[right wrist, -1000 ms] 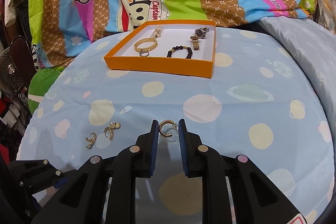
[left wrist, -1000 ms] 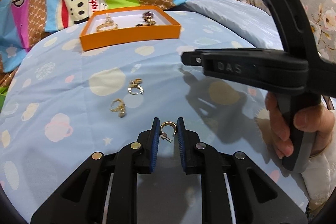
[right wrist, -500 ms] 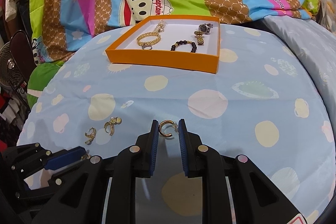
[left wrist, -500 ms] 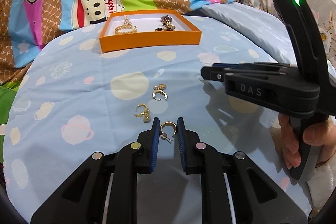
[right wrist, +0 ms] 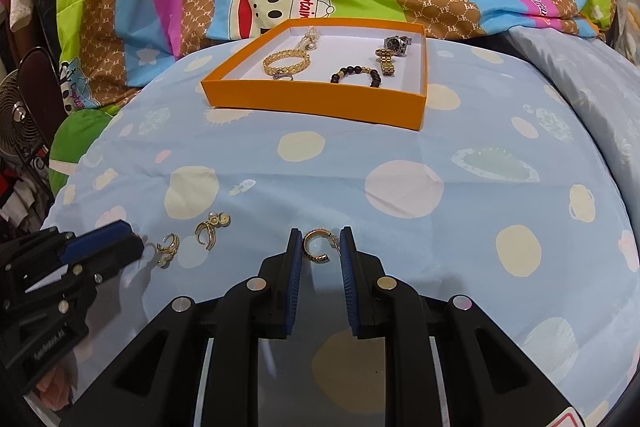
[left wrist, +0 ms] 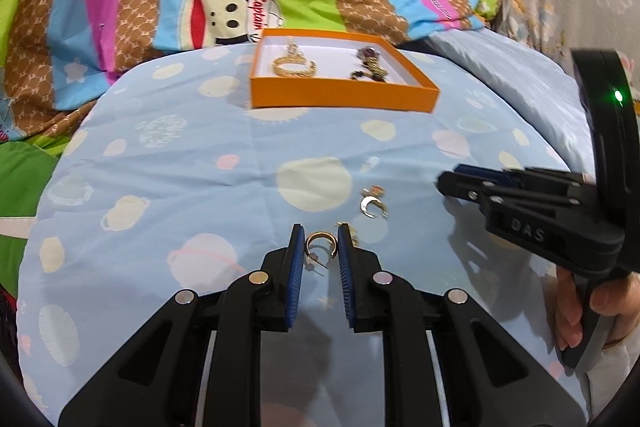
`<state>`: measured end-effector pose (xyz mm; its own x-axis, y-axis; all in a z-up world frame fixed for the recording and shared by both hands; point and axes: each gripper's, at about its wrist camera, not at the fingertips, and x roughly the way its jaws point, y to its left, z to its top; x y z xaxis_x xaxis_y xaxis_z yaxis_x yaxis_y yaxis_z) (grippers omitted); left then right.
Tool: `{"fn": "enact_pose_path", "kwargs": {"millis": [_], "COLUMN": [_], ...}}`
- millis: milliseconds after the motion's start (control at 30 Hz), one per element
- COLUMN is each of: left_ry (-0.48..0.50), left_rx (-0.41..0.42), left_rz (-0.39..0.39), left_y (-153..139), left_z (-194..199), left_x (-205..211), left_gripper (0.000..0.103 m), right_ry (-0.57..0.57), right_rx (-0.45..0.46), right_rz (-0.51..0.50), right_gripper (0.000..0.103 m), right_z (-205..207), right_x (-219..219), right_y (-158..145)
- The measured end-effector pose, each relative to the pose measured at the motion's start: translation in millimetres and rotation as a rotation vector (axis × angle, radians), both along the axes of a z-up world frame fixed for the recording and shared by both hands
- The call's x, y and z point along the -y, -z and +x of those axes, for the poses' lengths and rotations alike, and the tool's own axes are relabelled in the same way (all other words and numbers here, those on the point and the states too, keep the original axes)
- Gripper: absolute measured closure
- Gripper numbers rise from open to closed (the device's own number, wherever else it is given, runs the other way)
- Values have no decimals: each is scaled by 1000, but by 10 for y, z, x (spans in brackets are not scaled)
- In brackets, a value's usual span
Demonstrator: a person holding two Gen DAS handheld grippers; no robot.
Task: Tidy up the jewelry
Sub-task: 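Carry both gold earrings with both tools toward the orange box, then open both tools over the box to drop the earrings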
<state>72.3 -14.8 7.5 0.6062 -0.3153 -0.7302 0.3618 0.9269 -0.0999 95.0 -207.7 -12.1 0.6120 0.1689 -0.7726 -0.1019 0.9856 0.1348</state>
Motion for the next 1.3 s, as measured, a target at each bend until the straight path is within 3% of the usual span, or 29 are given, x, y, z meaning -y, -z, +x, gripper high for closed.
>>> {"fn": "enact_pose_path", "kwargs": {"millis": [200,467,733,1000,1167,1300], "left_ry": [-42,-22,-16,-3,32,40], "left_rx": [-23,-70,-63,33,79,90], "left_rz": [2,12,42,3,-20,1], "left_y": [53,152,125,-422,-697,-730], "left_z": [119,153,194,578,962,1314], "left_x": [-95,-66,-34,7,233,462], "left_gripper": [87,87,86,86,86,86], "right_ry": [-9,-7,8,43,71,87], "right_rx": [-6,-9,-15,51,88,94], "right_rz": [-9,-4,45,70,72,62], "right_gripper": [85,85,85,85,85,85], "right_z": [3,0,-2,197,627,1007], "right_x": [-32,-27,17,164,273,297], "right_y": [16,22,-10,-361,-565,-646]}}
